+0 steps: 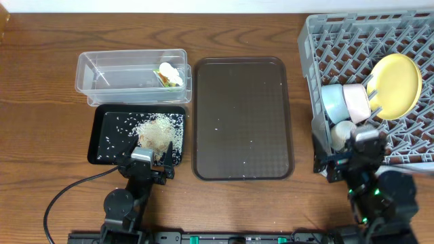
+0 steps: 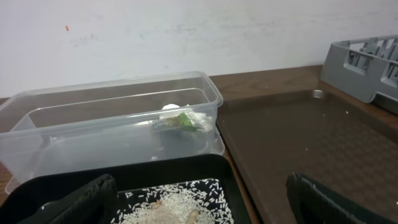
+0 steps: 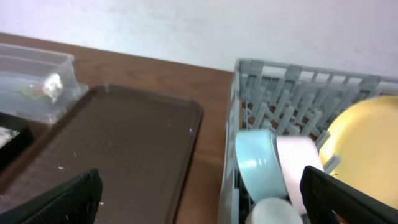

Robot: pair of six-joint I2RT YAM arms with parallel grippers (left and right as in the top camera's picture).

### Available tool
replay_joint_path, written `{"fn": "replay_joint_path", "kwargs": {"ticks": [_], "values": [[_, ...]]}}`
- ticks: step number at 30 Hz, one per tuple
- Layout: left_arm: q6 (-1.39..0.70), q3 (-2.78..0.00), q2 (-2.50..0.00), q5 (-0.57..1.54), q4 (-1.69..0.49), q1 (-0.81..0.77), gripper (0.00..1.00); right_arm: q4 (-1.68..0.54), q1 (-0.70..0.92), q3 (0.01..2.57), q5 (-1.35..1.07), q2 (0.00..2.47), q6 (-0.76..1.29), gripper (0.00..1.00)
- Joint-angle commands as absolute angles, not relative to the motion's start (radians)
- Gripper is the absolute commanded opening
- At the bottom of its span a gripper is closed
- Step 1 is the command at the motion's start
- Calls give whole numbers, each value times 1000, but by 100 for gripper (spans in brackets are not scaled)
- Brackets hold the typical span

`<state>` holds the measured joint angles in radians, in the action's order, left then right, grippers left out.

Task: Sort waste into correct bins and load items into the dishwasher rack

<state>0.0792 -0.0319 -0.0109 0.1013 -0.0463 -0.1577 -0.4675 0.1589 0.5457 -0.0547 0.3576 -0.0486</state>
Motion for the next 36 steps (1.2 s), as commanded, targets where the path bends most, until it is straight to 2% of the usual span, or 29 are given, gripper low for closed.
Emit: {"fn": "replay_joint_path", "kwargs": {"ticks": [1, 9, 17, 36], "values": [[82, -4, -4, 104, -61, -153, 90, -412, 131, 431, -80, 254, -61, 99], [82, -4, -4, 104, -61, -153, 89, -351, 122, 192, -80, 0, -61, 99], [82, -4, -4, 104, -61, -153, 90, -61, 117, 2, -80, 5, -61, 99], [82, -4, -4, 104, -61, -153, 90, -67, 119, 6, -80, 7, -61, 99]]}}
